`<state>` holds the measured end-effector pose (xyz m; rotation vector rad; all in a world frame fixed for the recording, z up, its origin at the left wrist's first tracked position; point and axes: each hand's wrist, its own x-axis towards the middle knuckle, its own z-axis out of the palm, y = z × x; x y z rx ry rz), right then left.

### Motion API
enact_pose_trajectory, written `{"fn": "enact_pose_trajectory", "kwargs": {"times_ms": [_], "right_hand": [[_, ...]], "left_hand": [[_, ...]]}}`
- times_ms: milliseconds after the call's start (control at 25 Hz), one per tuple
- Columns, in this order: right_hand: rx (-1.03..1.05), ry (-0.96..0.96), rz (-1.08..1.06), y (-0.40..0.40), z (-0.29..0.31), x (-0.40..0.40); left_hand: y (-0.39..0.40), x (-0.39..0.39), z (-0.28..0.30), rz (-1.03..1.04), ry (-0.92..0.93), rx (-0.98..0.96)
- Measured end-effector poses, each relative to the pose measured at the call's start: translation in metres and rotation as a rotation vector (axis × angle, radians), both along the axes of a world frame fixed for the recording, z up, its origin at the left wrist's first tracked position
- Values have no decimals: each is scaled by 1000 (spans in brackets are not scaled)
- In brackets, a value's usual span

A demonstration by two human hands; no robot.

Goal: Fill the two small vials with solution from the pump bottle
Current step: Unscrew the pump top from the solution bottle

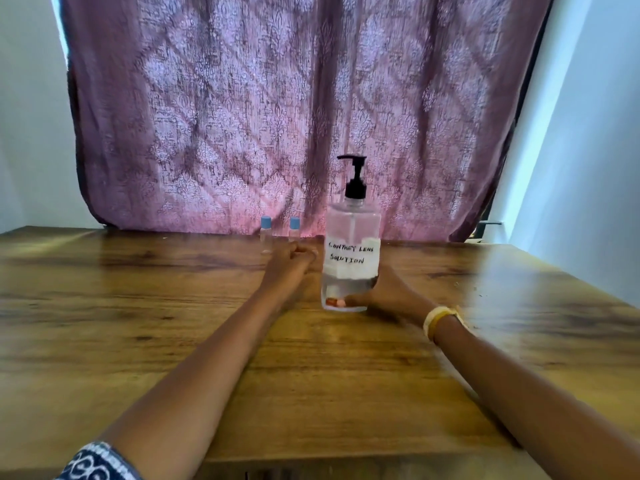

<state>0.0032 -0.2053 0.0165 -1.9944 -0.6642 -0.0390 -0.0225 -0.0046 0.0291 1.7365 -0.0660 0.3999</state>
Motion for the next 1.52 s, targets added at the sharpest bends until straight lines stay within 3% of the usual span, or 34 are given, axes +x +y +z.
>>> {"fn": "enact_pose_trajectory", "kwargs": {"times_ms": [280, 440, 520, 600, 680, 840, 1040, 1160, 1360, 1520], "right_hand": [[-15, 26, -5, -7, -5, -58], [-163, 148, 239, -15, 26, -59], [-52, 155, 307, -18, 56, -54], [139, 148, 202, -15, 91, -51], [174, 29, 133, -5, 124, -48], [-122, -167, 62, 11, 165, -37], [-355, -203, 51, 14, 181, -26], [-299, -214, 96, 18, 175, -20], [-38, -258, 317, 18, 155, -28], [21, -292, 325, 20, 151, -30]], "left_hand": [[-15, -25, 19, -261, 61, -216], [-17, -35, 29, -389, -71, -285], [-18, -39, 34, -411, -132, -269], [-23, -40, 36, -405, -170, -235], [-27, -41, 36, -403, -214, -198], [-30, -40, 34, -366, -294, -163], [-27, -33, 35, -357, -362, -146], [-24, -31, 33, -357, -359, -152], [-21, -33, 38, -309, -312, -128], [-19, -33, 39, -289, -342, -131]]}}
